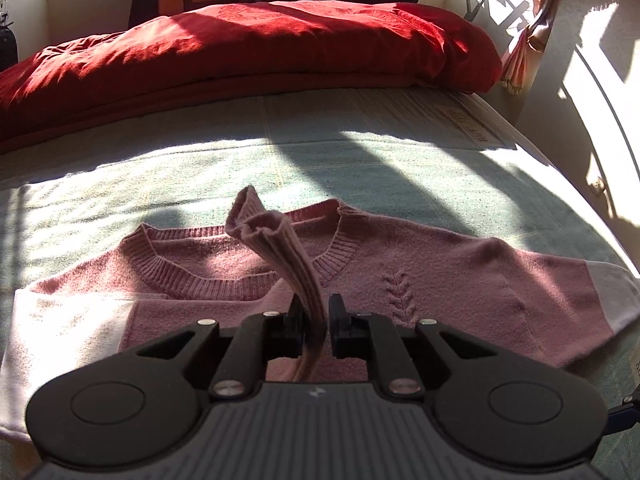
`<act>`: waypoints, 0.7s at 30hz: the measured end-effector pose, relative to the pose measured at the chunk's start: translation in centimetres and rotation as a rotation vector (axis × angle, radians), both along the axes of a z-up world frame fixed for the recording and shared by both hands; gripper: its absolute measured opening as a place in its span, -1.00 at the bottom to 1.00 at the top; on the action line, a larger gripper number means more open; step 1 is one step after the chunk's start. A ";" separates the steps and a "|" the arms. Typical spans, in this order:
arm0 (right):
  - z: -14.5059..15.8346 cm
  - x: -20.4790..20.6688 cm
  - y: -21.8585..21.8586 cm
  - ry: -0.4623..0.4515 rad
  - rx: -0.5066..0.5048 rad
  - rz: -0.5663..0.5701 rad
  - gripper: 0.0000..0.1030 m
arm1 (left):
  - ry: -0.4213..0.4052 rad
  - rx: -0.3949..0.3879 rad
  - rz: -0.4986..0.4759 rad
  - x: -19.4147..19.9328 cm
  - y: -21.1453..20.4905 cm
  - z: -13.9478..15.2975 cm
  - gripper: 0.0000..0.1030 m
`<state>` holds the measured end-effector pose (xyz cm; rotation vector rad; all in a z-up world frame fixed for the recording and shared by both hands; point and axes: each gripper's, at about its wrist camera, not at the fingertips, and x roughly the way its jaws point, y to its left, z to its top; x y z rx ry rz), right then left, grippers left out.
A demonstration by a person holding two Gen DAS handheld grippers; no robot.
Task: Fold clothes
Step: 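Carry the sleeve across the sweater body toward the collar with the left gripper, then lower the pink cuff onto the sweater body and open the left gripper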
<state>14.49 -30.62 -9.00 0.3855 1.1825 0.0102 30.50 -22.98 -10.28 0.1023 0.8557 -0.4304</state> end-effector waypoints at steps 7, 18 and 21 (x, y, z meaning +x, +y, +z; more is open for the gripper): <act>0.1 0.1 -0.3 -0.003 0.002 -0.015 1.00 | -0.004 -0.013 -0.031 -0.6 0.0 0.4 -0.33; 0.4 0.6 -0.1 -0.002 -0.020 -0.025 1.00 | -0.021 -0.049 -0.091 -1.4 0.2 2.0 -0.15; 0.5 0.9 0.1 -0.001 -0.029 -0.024 1.00 | -0.025 -0.041 -0.100 -1.5 0.7 2.4 -0.13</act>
